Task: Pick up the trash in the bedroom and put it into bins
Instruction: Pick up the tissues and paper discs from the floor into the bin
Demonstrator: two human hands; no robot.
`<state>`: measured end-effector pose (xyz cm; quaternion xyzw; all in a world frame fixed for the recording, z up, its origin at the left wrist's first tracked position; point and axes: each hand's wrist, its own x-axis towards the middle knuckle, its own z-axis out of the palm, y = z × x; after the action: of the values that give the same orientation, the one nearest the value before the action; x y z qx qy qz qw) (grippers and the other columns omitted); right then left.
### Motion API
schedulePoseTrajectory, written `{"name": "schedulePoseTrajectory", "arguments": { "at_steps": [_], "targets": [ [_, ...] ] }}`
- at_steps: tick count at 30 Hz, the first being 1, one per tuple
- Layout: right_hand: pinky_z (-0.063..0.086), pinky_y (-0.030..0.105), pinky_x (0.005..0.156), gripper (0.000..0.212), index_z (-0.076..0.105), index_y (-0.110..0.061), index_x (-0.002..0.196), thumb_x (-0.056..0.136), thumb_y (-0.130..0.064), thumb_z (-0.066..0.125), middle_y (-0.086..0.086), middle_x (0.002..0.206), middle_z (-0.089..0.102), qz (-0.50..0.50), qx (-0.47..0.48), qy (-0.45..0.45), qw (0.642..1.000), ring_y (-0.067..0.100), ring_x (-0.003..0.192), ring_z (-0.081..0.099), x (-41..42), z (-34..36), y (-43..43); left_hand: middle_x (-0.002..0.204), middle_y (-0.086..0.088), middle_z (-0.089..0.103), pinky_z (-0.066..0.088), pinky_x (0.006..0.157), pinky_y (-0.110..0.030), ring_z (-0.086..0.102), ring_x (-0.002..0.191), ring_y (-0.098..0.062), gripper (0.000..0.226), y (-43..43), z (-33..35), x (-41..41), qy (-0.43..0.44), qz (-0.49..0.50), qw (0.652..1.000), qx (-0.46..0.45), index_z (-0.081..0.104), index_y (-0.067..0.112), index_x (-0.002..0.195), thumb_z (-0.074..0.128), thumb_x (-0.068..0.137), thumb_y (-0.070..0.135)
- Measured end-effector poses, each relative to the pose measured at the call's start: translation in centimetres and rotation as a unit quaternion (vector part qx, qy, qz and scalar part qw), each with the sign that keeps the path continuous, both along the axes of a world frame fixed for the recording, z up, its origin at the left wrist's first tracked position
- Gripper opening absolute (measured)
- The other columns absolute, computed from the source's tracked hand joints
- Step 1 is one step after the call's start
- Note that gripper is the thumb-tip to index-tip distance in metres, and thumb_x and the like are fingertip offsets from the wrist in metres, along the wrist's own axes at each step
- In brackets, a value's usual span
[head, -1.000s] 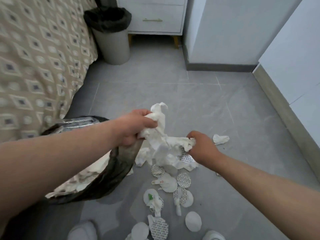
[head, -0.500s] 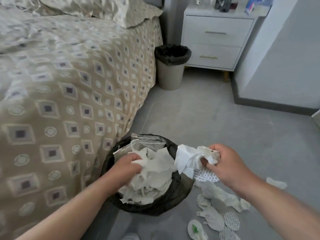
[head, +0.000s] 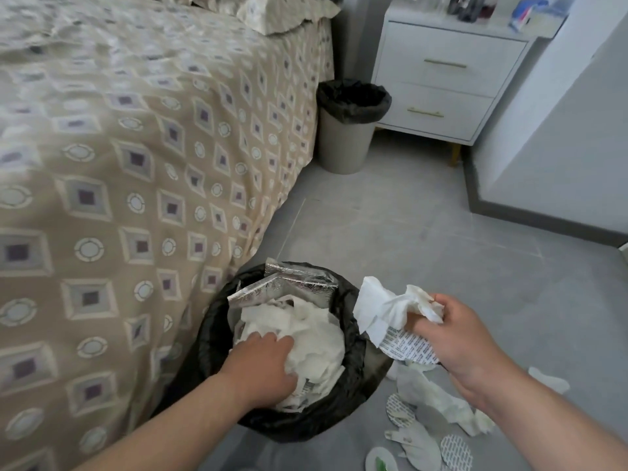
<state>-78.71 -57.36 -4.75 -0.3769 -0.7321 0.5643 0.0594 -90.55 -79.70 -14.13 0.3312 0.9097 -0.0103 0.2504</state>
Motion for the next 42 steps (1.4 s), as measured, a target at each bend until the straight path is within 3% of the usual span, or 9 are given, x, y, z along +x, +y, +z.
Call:
{"name": "schedulePoseTrajectory", "arguments": {
  "at_steps": [4,8,17,22,26,29,34,37,42],
  "targets": [
    [0.051,0.049,0.078,0.019,0.067,-0.009,0.088,0.074,-0.009,0.079,0.021,0.095,0.069,0.016,-0.011,0.001,1.0,0.025,0.079,0.063,-0.5,-0.1,-0.8,0.153,0.001,0.024,0.023,0.11,-0.037,0.024,0.136,-0.023,0.074,-1.5,2.5,1.0,0.063,0.018,0.993,0.096,0.012,0.045,0.145,0.032,0.079,0.07],
    [0.044,0.037,0.069,0.017,0.066,-0.006,0.086,0.074,-0.005,0.077,0.021,0.089,0.069,0.037,0.003,-0.02,0.999,0.022,0.074,0.059,-1.0,-0.7,-1.7,0.157,0.009,-0.011,0.009,0.114,-0.028,-0.004,0.144,-0.008,0.074,-4.6,2.9,1.1,0.016,0.075,0.967,0.242,-0.005,0.065,0.135,0.022,0.068,0.083],
    [0.04,0.017,0.056,0.015,0.056,-0.02,0.088,0.077,-0.017,0.067,-0.006,0.079,0.061,0.216,0.072,-0.106,0.968,0.007,0.069,0.055,-6.1,-2.5,-7.2,0.149,0.021,0.0,-0.002,0.111,-0.017,-0.009,0.139,0.005,0.106,-6.9,0.4,1.0,0.033,0.157,0.949,0.271,0.01,0.028,0.149,-0.008,0.064,0.087],
    [0.043,0.016,0.083,0.06,0.037,-0.028,0.137,0.081,-0.029,0.061,-0.009,0.118,0.049,0.303,0.187,-0.127,0.926,0.014,0.113,0.05,-6.5,-1.4,-8.2,0.157,0.011,-0.001,-0.008,0.111,-0.018,-0.013,0.139,0.003,0.113,-7.4,0.3,0.8,0.034,0.165,0.956,0.24,0.006,0.023,0.15,-0.014,0.06,0.087],
    [0.015,0.035,0.118,0.063,0.023,-0.033,0.148,0.09,-0.033,0.047,-0.003,0.16,0.011,0.356,0.337,-0.112,0.864,0.021,0.146,0.009,-5.2,-1.3,-8.0,0.156,0.011,-0.011,-0.012,0.111,-0.019,-0.02,0.14,-0.001,0.116,-7.8,0.2,0.9,0.036,0.155,0.963,0.22,-0.003,0.02,0.151,-0.019,0.056,0.087],
    [0.008,0.032,0.119,0.06,0.022,-0.039,0.149,0.095,-0.044,0.047,-0.007,0.162,0.0,0.41,0.265,-0.127,0.863,0.016,0.148,0.001,-5.1,-3.4,-8.4,0.153,0.011,-0.021,-0.016,0.111,-0.019,-0.027,0.138,-0.002,0.114,-7.9,0.2,0.9,0.041,0.142,0.964,0.219,-0.012,0.021,0.148,-0.02,0.054,0.087],
    [0.015,0.04,0.119,0.096,0.005,-0.041,0.15,0.077,-0.061,0.064,-0.005,0.162,-0.004,0.41,0.217,-0.192,0.865,0.02,0.149,-0.001,-5.9,-6.9,-9.6,0.146,0.008,-0.037,-0.027,0.106,-0.016,-0.041,0.131,0.0,0.12,-7.6,0.4,0.7,0.045,0.112,0.973,0.195,-0.024,0.022,0.142,0.01,0.054,0.096],
    [0.021,0.043,0.117,0.094,0.006,-0.036,0.15,0.079,-0.056,0.065,0.004,0.16,0.005,0.419,0.233,-0.207,0.853,0.029,0.146,0.011,-6.7,-8.0,-10.5,0.155,-0.001,-0.019,-0.017,0.111,-0.021,-0.031,0.137,-0.004,0.125,-7.6,-0.5,0.6,0.092,0.085,0.976,0.176,-0.004,0.012,0.15,0.035,0.06,0.089],
    [0.029,0.045,0.113,0.087,0.005,-0.032,0.149,0.084,-0.05,0.06,0.007,0.157,0.012,0.458,0.286,-0.208,0.815,0.032,0.142,0.02,-5.9,-6.8,-10.2,0.154,-0.017,0.021,-0.002,0.114,-0.026,-0.012,0.145,-0.014,0.118,-8.0,-0.9,0.2,0.092,0.049,0.988,0.113,0.027,0.004,0.145,0.03,0.065,0.09]
  ]
}}
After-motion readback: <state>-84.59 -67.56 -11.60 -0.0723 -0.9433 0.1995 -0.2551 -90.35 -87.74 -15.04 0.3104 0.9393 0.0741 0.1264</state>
